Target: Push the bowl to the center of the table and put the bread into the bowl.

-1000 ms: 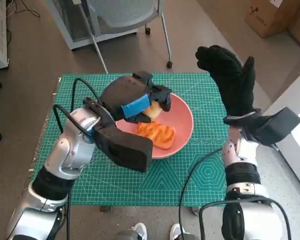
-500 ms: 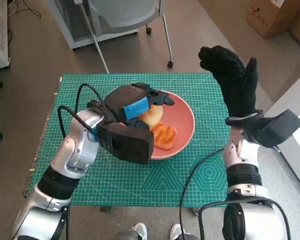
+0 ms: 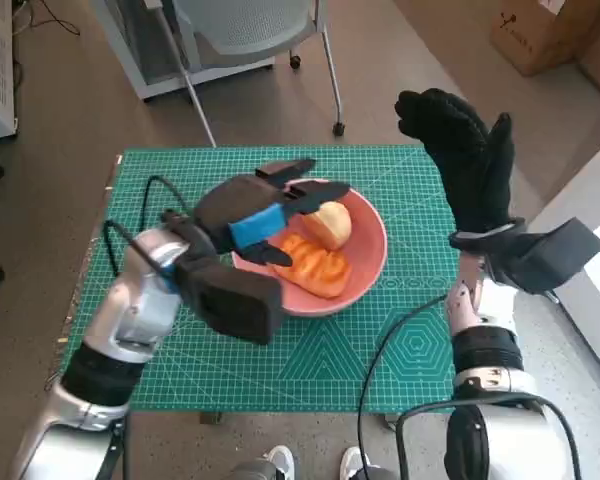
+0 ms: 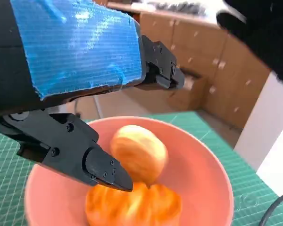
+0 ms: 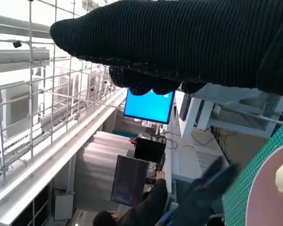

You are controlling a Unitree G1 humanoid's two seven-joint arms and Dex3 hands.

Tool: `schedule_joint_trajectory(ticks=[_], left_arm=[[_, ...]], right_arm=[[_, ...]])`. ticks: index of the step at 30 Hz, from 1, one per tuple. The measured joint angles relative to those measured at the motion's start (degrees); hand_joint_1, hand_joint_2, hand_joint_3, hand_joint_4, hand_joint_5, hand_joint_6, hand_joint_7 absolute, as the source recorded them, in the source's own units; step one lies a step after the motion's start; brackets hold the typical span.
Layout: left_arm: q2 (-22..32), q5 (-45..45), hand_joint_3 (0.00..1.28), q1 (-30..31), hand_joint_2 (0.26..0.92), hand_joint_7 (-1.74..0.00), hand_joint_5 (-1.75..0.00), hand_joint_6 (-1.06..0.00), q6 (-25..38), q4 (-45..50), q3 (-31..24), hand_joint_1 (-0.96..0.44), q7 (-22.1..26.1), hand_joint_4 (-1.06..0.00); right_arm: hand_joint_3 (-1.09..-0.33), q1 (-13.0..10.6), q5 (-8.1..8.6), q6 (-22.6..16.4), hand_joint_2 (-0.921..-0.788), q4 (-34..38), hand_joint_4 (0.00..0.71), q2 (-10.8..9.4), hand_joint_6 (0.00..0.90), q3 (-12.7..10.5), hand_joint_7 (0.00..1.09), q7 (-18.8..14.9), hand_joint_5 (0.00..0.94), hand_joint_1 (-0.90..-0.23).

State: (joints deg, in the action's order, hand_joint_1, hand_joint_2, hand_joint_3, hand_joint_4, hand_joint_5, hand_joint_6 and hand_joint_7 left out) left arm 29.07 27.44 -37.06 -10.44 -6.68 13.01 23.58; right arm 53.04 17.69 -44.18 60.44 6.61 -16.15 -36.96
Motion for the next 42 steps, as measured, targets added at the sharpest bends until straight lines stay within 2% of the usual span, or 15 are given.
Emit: schedule_joint_trajectory(ticks=[9, 15, 21, 33, 42], left_arm=[[0.34, -13.77, 0.01, 3.56, 0.805, -0.02, 0.0, -0.25, -6.1, -1.18, -9.74, -0.31, -1.45, -0.07], [-3.0, -26.38, 0.02, 5.86, 0.832, -0.02, 0.0, -0.23, -7.82, -0.26, -16.09, -0.34, -1.92, -0.06], [-6.3, -34.57, 0.04, 7.17, 0.863, -0.02, -0.01, -0.23, -7.59, 3.07, -20.5, -0.42, -3.25, -0.08], [-8.33, -37.7, 0.03, 9.83, 0.884, -0.04, -0.02, -0.23, -14.5, 3.19, -24.7, -0.45, -5.52, -0.11], [-11.75, -47.91, 0.02, 11.73, 0.884, -0.1, -0.01, -0.29, -11.37, 5.88, -24.43, -0.42, -2.66, -0.12]], right_arm=[[-0.616, 0.01, 0.07, 0.09, -0.921, 0.0, 0.414, 0.0, 0.522, 0.38, 0.0, -0.04, 0.001, -0.577], [-0.615, 0.1, 0.09, 0.7, -0.921, -0.24, 0.416, -0.02, 0.524, 0.44, 0.0, -0.03, 0.001, -0.577], [-0.615, 0.23, 0.11, 1.41, -0.921, -1.98, 0.419, -0.12, 0.528, 0.71, 0.0, -0.02, 0.002, -0.577], [-0.625, 0.15, -0.11, 1.25, -0.921, -6.03, 0.414, -0.24, 0.527, 1.89, 0.0, 0.56, 0.0, -0.572], [-0.635, 0.14, -0.77, 1.11, -0.921, -7.07, 0.403, -0.19, 0.526, 3.1, 0.0, 1.89, 0.0, -0.578]])
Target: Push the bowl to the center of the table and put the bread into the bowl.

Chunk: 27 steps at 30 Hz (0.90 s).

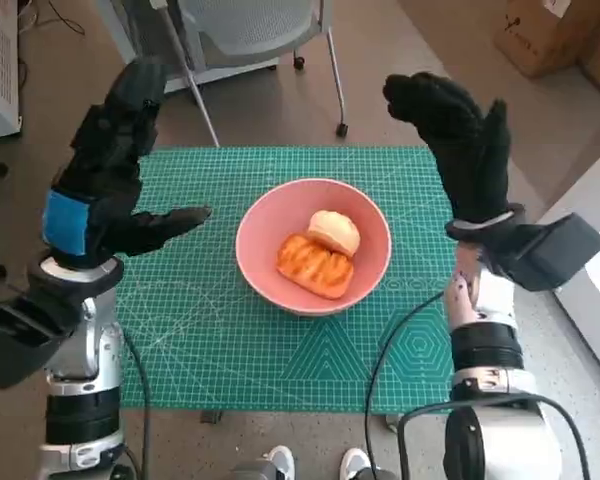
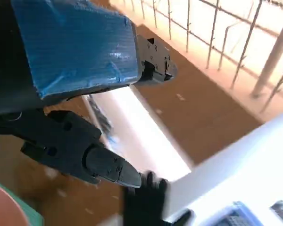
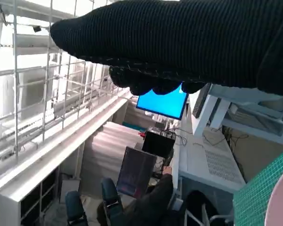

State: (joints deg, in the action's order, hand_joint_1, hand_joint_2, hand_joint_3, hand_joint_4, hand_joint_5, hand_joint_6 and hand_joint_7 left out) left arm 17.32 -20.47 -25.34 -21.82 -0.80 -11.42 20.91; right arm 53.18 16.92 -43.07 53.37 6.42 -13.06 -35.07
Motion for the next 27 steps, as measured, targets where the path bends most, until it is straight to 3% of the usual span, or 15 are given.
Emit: schedule_joint_trajectory(ticks=[8, 11, 15, 27], left_arm=[[-1.2, -2.35, 0.01, 0.99, 0.886, -0.14, -0.01, -0.26, 3.48, 1.3, 0.34, -0.39, 1.23, -0.13], [-1.57, -2.21, 0.0, 1.14, 0.889, -0.38, 0.0, -0.12, 4.01, 1.36, 0.41, -0.39, 1.23, -0.13], [-1.91, -1.67, 0.0, 1.38, 0.891, -0.55, 0.0, -0.03, 4.13, 1.79, 0.47, -0.38, 1.18, -0.13], [-2.47, 0.21, 0.0, 1.7, 0.891, -0.62, 0.0, 0.0, 4.15, 3.16, 0.93, -0.39, 0.61, -0.13]], right_arm=[[-0.633, -0.04, -0.2, 0.0, -0.921, -0.99, 0.4, 0.17, 0.524, 0.03, 0.0, 0.12, 0.0, -0.575], [-0.631, -0.12, -0.2, 0.0, -0.921, -1.13, 0.395, 0.17, 0.522, 0.03, 0.0, 0.12, 0.0, -0.575], [-0.628, -0.14, -0.19, -0.01, -0.921, -1.35, 0.386, 0.19, 0.521, 0.03, 0.0, 0.12, 0.0, -0.574], [-0.628, -0.17, -0.2, -0.08, -0.921, -1.84, 0.379, 0.27, 0.52, 0.04, 0.0, 0.12, 0.0, -0.57]])
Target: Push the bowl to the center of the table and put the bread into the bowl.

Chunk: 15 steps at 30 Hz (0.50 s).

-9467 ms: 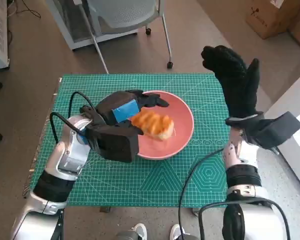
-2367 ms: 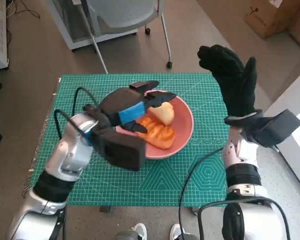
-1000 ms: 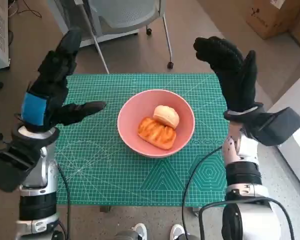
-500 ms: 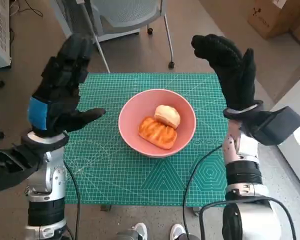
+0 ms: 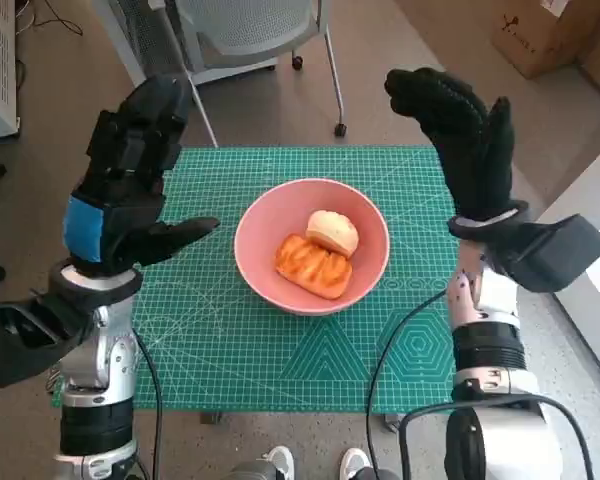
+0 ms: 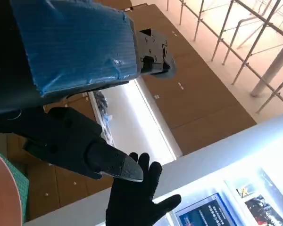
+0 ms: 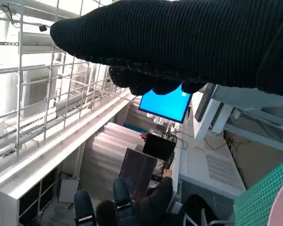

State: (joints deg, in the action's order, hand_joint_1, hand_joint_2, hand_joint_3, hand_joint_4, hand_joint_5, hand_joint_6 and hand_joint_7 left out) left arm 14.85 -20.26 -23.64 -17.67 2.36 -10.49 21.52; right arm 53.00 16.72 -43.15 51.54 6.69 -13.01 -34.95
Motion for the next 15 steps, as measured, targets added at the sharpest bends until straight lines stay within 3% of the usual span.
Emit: schedule_joint_trajectory(ticks=[15], left_arm=[[-0.1, 0.02, 0.0, 0.02, 0.893, -0.61, 0.0, 0.0, 2.21, 1.21, 0.7, -0.39, -0.39, -0.13]], right_arm=[[-0.633, -0.21, -0.18, -0.57, -0.921, -1.03, 0.379, 0.0, 0.519, 0.32, 0.0, 0.64, 0.0, -0.565]])
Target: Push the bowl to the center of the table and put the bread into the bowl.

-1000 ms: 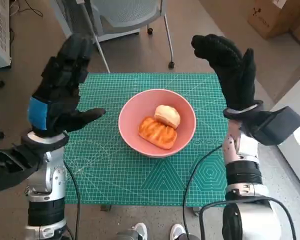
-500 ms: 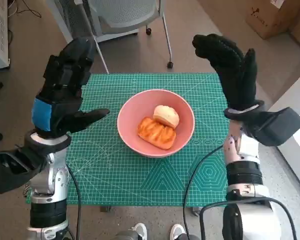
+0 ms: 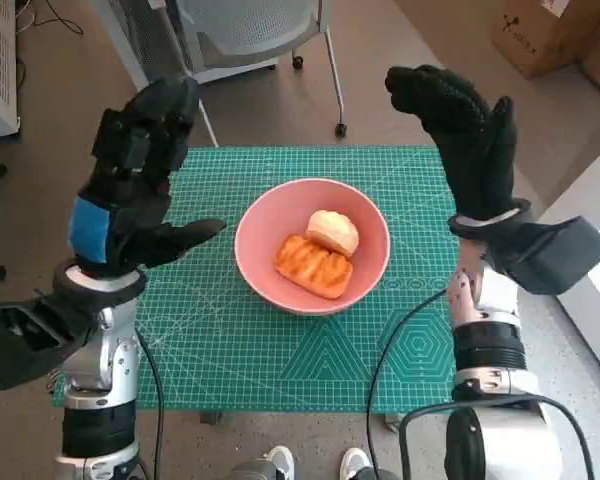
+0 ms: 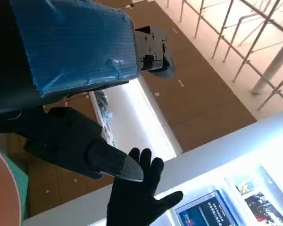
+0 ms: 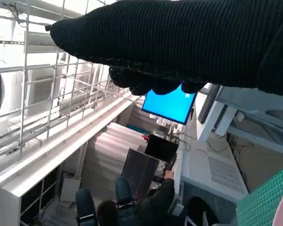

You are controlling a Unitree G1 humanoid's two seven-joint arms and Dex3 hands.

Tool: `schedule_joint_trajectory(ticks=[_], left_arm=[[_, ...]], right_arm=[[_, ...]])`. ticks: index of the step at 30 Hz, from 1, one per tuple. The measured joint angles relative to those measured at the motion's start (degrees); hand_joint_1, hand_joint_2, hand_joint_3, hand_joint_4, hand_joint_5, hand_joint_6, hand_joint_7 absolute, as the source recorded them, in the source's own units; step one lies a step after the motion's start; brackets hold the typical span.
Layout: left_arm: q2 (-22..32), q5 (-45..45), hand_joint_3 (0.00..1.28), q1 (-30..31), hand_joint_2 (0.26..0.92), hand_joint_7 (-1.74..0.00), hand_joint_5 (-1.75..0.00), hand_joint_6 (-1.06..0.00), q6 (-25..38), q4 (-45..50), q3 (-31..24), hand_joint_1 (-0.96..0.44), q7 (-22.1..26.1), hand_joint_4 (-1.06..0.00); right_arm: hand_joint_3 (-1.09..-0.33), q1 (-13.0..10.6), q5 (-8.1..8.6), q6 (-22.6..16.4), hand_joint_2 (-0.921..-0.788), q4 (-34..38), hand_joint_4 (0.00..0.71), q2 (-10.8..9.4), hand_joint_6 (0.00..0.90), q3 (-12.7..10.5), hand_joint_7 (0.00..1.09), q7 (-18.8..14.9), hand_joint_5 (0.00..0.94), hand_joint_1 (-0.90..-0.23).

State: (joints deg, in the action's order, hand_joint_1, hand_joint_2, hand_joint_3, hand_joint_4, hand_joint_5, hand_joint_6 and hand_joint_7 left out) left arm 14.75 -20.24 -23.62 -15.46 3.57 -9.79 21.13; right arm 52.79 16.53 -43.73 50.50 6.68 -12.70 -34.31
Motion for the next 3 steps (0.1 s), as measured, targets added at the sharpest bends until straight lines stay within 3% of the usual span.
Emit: schedule_joint_trajectory(ticks=[3], left_arm=[[0.02, -0.02, 0.0, 0.0, 0.893, -0.61, 0.0, 0.0, 0.6, 0.19, 0.0, -0.38, 0.0, -0.12]], right_arm=[[-0.631, -0.03, 0.01, -0.02, -0.921, -0.01, 0.38, 0.0, 0.52, 0.14, 0.0, 0.16, 0.001, -0.571]])
